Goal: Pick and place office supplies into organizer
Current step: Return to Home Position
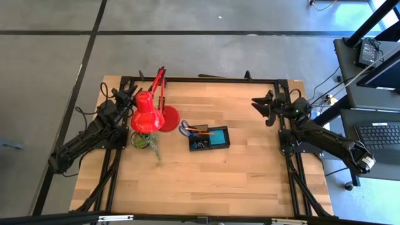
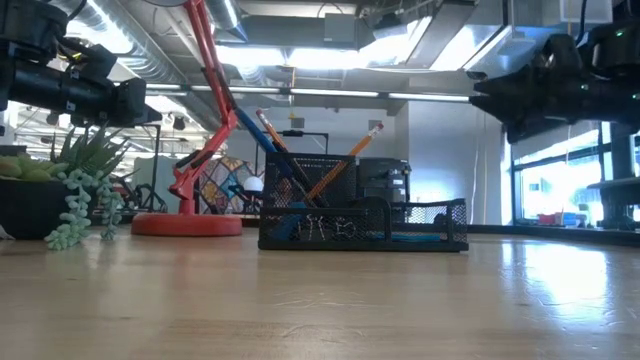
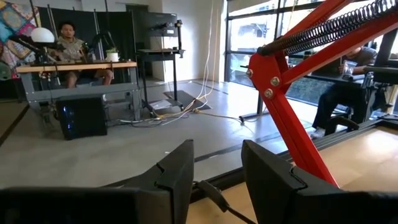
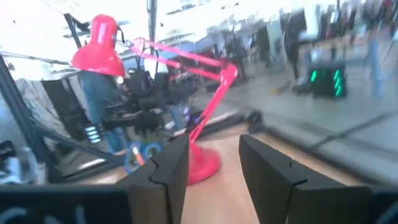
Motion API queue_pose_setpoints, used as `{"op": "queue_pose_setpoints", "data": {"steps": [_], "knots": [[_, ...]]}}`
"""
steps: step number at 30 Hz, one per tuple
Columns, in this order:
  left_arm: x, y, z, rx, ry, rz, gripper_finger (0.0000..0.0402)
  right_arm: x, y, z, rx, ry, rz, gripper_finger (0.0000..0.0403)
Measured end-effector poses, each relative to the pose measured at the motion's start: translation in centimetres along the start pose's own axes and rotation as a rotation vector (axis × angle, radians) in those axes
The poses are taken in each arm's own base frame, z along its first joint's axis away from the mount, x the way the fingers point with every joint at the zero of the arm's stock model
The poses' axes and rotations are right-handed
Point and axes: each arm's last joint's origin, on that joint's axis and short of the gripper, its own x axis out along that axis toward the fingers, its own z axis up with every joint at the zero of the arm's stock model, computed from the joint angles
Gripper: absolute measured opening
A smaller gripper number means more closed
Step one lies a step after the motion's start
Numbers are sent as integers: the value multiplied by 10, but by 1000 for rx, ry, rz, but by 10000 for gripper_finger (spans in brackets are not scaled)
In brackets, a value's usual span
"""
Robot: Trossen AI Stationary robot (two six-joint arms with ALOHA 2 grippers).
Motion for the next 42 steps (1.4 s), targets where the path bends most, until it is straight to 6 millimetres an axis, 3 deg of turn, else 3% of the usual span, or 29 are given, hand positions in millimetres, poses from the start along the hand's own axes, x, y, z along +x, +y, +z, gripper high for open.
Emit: {"op": "queue_pose_setpoints", "data": {"steps": [5, 12, 23, 42], "knots": [[0, 0, 0, 0, 0, 0, 130, 0, -1, -3, 18, 22, -12, 145], [0, 0, 0, 0, 0, 0, 130, -4, -10, -7, 62, -9, -315, 145], [0, 0, 0, 0, 0, 0, 130, -18, -10, -16, 43, 58, -526, 145], [0, 0, 0, 0, 0, 0, 130, -34, -2, -14, 43, 8, -632, 145]]}}
